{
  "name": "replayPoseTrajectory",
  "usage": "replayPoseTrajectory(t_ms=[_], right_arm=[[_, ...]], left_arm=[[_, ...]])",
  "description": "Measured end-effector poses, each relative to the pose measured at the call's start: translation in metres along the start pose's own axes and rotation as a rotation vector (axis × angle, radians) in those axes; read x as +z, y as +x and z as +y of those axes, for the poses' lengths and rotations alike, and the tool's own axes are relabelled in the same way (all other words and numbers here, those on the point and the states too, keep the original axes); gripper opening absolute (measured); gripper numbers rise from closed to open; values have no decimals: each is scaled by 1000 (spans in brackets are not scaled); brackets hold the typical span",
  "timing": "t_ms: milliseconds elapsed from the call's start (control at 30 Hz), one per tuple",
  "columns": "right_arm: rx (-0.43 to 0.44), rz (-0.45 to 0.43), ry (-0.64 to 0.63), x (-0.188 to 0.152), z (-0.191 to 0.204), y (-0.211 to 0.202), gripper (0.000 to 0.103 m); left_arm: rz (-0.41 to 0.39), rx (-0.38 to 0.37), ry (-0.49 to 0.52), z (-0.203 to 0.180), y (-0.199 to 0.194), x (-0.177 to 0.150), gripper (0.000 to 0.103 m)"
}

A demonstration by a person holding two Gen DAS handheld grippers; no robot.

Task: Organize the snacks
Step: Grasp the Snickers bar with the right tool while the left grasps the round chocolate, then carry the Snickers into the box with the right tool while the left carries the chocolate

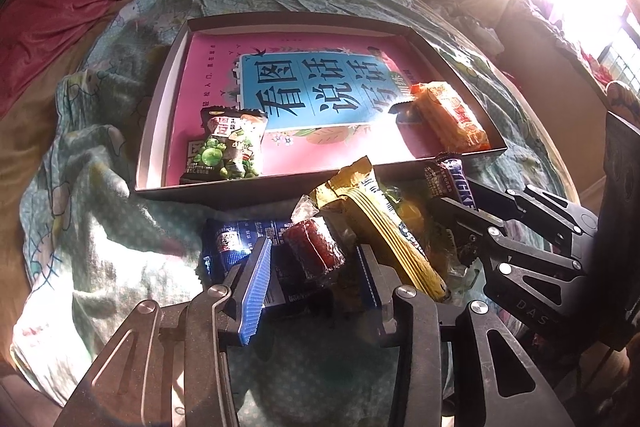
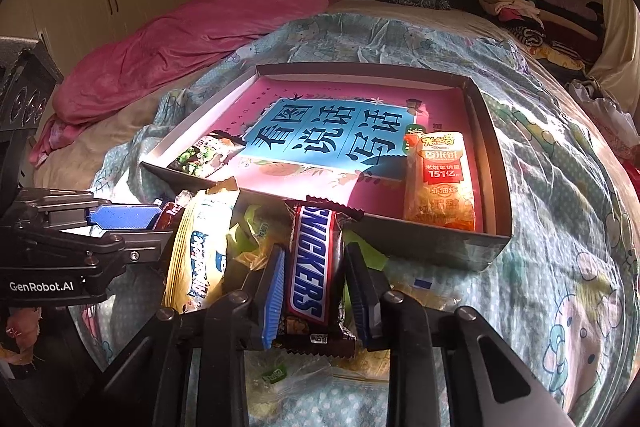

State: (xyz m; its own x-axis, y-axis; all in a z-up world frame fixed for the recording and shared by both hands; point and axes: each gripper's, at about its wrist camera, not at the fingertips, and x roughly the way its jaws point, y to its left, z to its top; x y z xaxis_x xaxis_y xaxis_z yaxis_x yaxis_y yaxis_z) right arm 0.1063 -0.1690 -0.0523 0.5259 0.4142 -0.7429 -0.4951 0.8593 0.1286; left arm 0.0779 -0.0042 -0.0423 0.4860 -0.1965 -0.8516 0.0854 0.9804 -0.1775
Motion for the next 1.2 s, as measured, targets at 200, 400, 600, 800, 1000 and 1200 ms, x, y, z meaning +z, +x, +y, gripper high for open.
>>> replayPoseTrajectory(t_ms=[200,400,600,800,1000,1200], right_arm=[[1,0,0,0,0,0,30],[3,-1,1,1,0,0,29],[18,-7,12,3,2,-1,29],[38,-28,26,4,0,-8,29],[54,-41,40,4,-2,-13,29],[64,-58,44,5,-3,-18,29]], left_arm=[[5,11,18,-5,3,0,35],[-5,-21,-11,1,1,0,35],[-15,-47,-30,4,-5,0,34],[-37,-54,-26,3,-15,0,33],[-54,-56,-25,3,-21,2,30],[-70,-56,-29,4,-27,3,28]])
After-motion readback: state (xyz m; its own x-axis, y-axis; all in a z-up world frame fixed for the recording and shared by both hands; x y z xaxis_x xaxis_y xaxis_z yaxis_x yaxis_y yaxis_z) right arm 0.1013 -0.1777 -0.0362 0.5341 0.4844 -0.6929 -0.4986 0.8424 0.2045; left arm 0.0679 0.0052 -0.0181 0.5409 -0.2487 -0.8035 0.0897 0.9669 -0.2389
